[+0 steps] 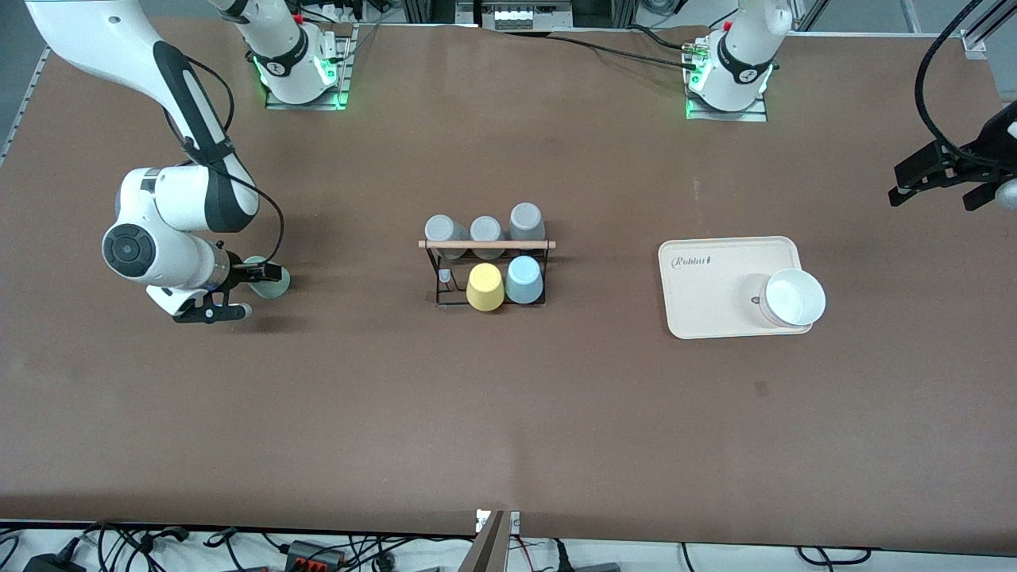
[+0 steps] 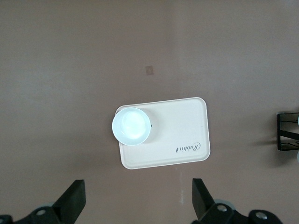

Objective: Hang scattered cups on rack with three cups
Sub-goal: 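Reach the right gripper to the pale green cup and grasp it, then lift the pale green cup and carry it to the rack, then place the pale green cup on a rack peg and open the right gripper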

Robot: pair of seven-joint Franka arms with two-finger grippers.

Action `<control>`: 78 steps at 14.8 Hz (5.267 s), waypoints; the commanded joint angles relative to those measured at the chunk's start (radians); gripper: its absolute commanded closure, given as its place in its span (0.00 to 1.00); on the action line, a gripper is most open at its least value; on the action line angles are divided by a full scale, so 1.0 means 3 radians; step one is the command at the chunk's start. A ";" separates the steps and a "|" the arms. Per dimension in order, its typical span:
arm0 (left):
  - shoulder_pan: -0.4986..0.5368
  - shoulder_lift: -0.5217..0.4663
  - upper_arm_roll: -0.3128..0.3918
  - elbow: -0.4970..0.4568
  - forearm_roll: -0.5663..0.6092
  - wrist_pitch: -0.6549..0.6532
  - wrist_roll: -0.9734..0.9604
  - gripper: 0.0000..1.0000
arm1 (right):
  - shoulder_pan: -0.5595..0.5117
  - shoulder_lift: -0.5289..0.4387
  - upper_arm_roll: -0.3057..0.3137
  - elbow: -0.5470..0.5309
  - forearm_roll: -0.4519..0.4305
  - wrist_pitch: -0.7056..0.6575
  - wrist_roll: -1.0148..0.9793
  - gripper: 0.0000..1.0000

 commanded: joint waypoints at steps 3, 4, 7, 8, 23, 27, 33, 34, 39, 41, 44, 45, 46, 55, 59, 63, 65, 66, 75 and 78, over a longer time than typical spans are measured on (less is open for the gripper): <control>0.0029 0.0046 0.0026 0.0113 0.0000 -0.0057 -0.0013 0.00 | -0.0012 -0.0037 0.0017 -0.0112 -0.0044 0.0056 0.0071 0.00; 0.0034 0.0036 0.0031 0.0113 0.0020 -0.0052 -0.0013 0.00 | -0.0012 -0.0031 0.0017 -0.0112 -0.0044 0.0041 0.0071 0.00; 0.0049 0.0036 0.0036 0.0108 0.0036 -0.0047 -0.0013 0.00 | -0.0017 -0.0011 0.0017 -0.0112 -0.0044 0.0025 0.0071 0.05; 0.0049 0.0036 0.0036 0.0108 0.0041 -0.0047 -0.0013 0.00 | -0.0012 -0.0016 0.0017 -0.0112 -0.0044 0.0020 0.0076 0.24; 0.0111 0.0036 0.0041 0.0103 0.0041 -0.0011 0.0027 0.00 | 0.0974 0.0066 0.0028 0.1621 0.0309 -0.1289 0.0708 0.80; 0.0126 0.0036 0.0041 0.0103 0.0041 0.0009 0.0028 0.00 | 0.1333 0.0071 0.0028 0.1769 0.0324 -0.1314 0.1389 0.79; 0.0131 0.0026 0.0041 0.0103 0.0041 0.0014 0.0028 0.00 | 0.1685 0.0285 0.0028 0.2050 0.0534 -0.1274 0.2120 0.79; 0.0131 0.0026 0.0041 0.0103 0.0041 0.0014 0.0028 0.00 | 0.1706 0.0351 0.0028 0.2106 0.0534 -0.1274 0.2187 0.79; 0.0131 0.0031 0.0046 0.0103 0.0036 0.0055 0.0028 0.00 | 0.1808 0.0510 0.0028 0.2230 0.0534 -0.1263 0.2371 0.78; 0.0131 0.0031 0.0046 0.0103 0.0041 0.0065 0.0028 0.00 | 0.1865 0.0551 0.0028 0.2250 0.0534 -0.1263 0.2397 0.78; 0.0131 0.0036 0.0046 0.0103 0.0041 0.0091 0.0028 0.00 | 0.1870 0.0607 0.0028 0.2250 0.0539 -0.1263 0.2387 0.78; 0.0131 0.0036 0.0046 0.0103 0.0041 0.0091 0.0023 0.00 | 0.1870 0.0628 0.0028 0.2250 0.0539 -0.1258 0.2392 0.78; 0.0131 0.0031 0.0046 0.0103 0.0041 0.0091 0.0022 0.00 | 0.1870 0.0664 0.0028 0.2255 0.0539 -0.1243 0.2387 0.78; 0.0131 0.0026 0.0036 0.0097 0.0041 0.0081 -0.0013 0.00 | 0.1845 0.0920 0.0028 0.2347 0.0610 -0.1187 0.2387 0.78; 0.0131 0.0026 0.0036 0.0103 0.0041 0.0081 -0.0013 0.00 | 0.1824 0.0889 0.0012 0.2352 0.0713 -0.1217 0.2397 0.00; 0.0131 0.0026 0.0036 0.0103 0.0041 0.0081 -0.0013 0.00 | 0.1728 0.0812 -0.0023 0.2474 0.0692 -0.1339 0.2402 0.00; 0.0131 0.0026 0.0036 0.0103 0.0041 0.0076 -0.0013 0.00 | 0.1605 0.0797 -0.0023 0.2689 0.0687 -0.1543 0.2377 0.00; 0.0131 0.0021 0.0036 0.0103 0.0041 0.0071 -0.0013 0.00 | 0.1538 0.0792 -0.0029 0.2821 0.0687 -0.1696 0.2367 0.00; 0.0131 0.0015 0.0036 0.0108 0.0036 0.0065 -0.0018 0.00 | 0.0782 0.0485 -0.0029 0.3206 0.0314 -0.2224 0.1564 0.00; 0.0131 0.0020 0.0036 0.0113 0.0036 0.0065 -0.0013 0.00 | 0.0506 0.0342 -0.0023 0.3206 0.0309 -0.2245 0.1294 0.00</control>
